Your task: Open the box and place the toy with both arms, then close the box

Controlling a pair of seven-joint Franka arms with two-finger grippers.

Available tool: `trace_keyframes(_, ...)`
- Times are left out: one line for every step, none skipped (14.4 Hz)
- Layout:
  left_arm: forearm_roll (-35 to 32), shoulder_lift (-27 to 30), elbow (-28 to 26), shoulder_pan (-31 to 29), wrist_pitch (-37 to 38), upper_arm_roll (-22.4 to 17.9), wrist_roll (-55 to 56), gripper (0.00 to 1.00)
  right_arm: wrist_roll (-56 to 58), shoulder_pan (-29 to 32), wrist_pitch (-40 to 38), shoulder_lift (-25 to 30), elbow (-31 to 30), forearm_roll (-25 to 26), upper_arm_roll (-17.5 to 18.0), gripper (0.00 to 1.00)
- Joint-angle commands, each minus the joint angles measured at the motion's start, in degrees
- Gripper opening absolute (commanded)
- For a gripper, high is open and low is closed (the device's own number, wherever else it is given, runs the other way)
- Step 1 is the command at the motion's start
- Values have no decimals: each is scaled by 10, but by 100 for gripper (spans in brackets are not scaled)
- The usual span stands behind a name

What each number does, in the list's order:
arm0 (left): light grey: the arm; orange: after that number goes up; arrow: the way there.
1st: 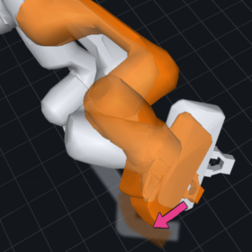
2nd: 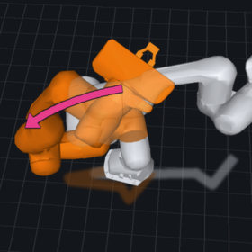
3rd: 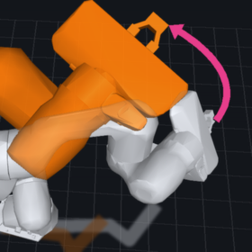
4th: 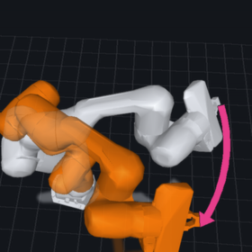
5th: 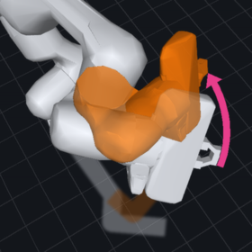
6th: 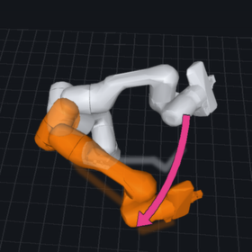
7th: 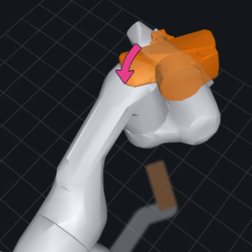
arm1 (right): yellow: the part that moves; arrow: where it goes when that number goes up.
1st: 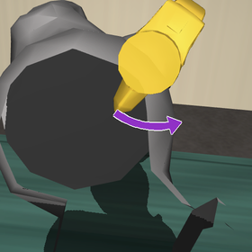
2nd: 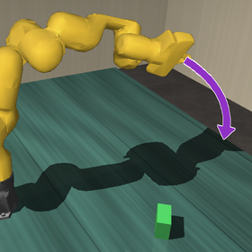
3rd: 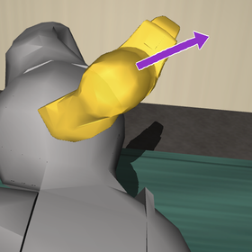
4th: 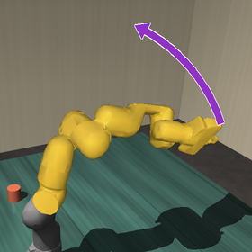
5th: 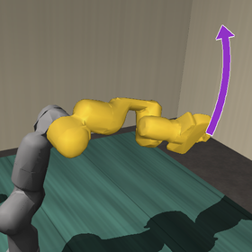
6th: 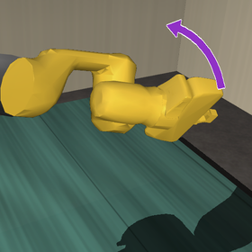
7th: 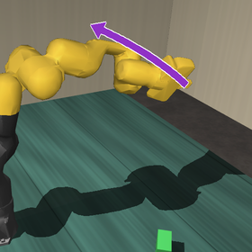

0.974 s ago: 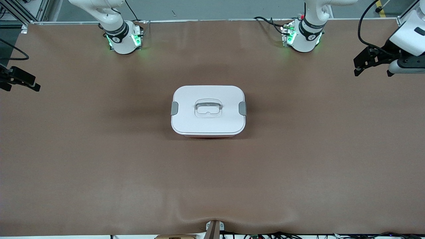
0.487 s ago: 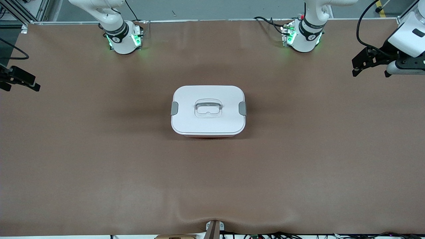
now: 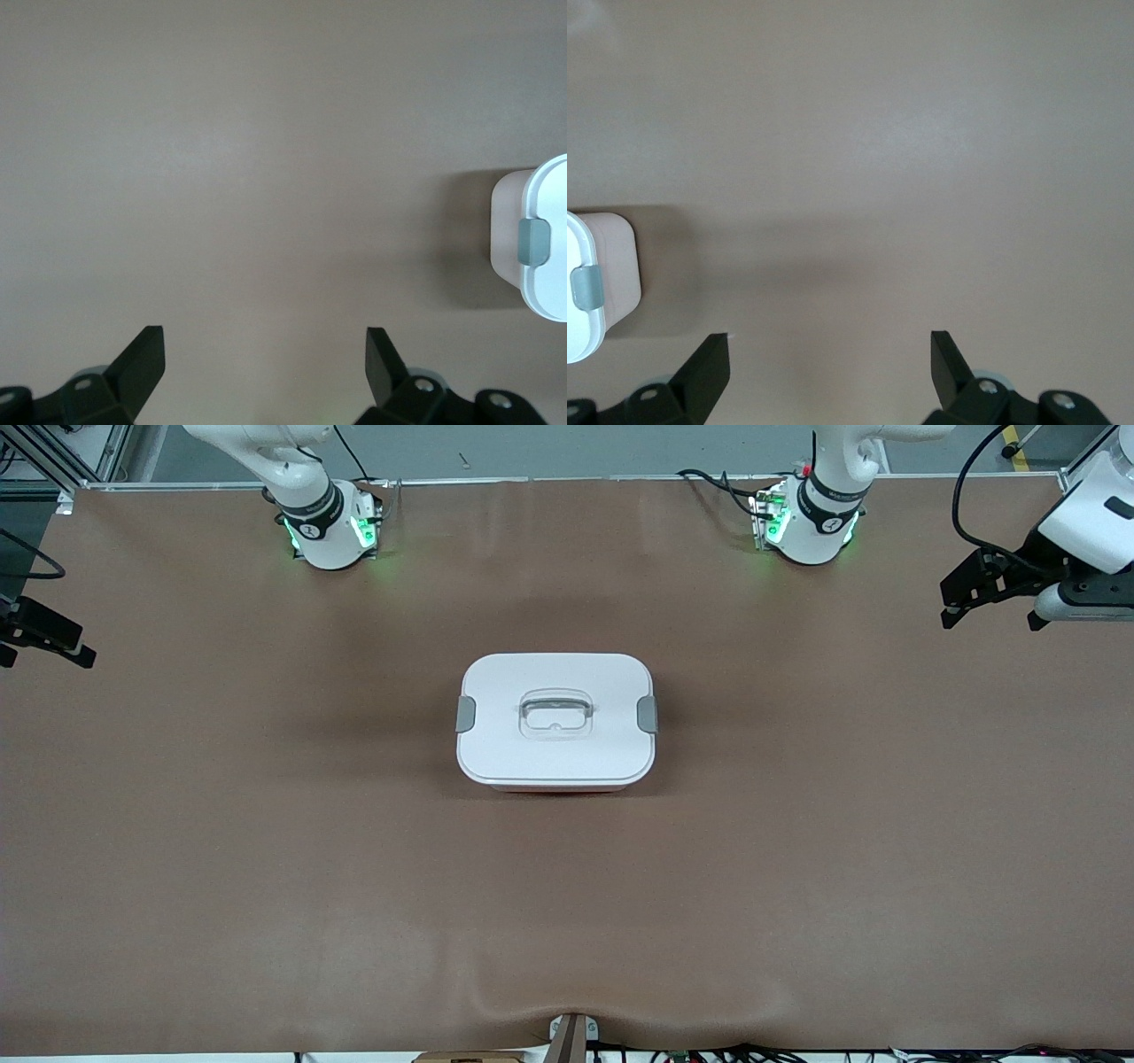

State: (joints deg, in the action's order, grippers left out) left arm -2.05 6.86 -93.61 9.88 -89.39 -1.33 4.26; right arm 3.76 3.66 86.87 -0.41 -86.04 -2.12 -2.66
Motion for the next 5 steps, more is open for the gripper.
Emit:
trace_keyframes(13, -3, 9, 5, 2, -3, -11, 100, -2, 7, -4, 0, 9, 1, 9, 100)
trace_keyframes(13, -3, 9, 5, 4, -3, -11, 100, -2, 6, -3, 0, 10, 4, 9, 100)
trace_keyframes(13, -3, 9, 4, 5, -3, -11, 100, -2, 4, -4, -1, 11, 10, 10, 100)
trace_keyframes(13, -3, 8, 4, 7, -3, -10, 100, -2, 3, -4, -1, 15, 13, 10, 100)
trace_keyframes(13, -3, 8, 4, 18, -3, -10, 100, -2, 3, -3, -1, 15, 13, 10, 100)
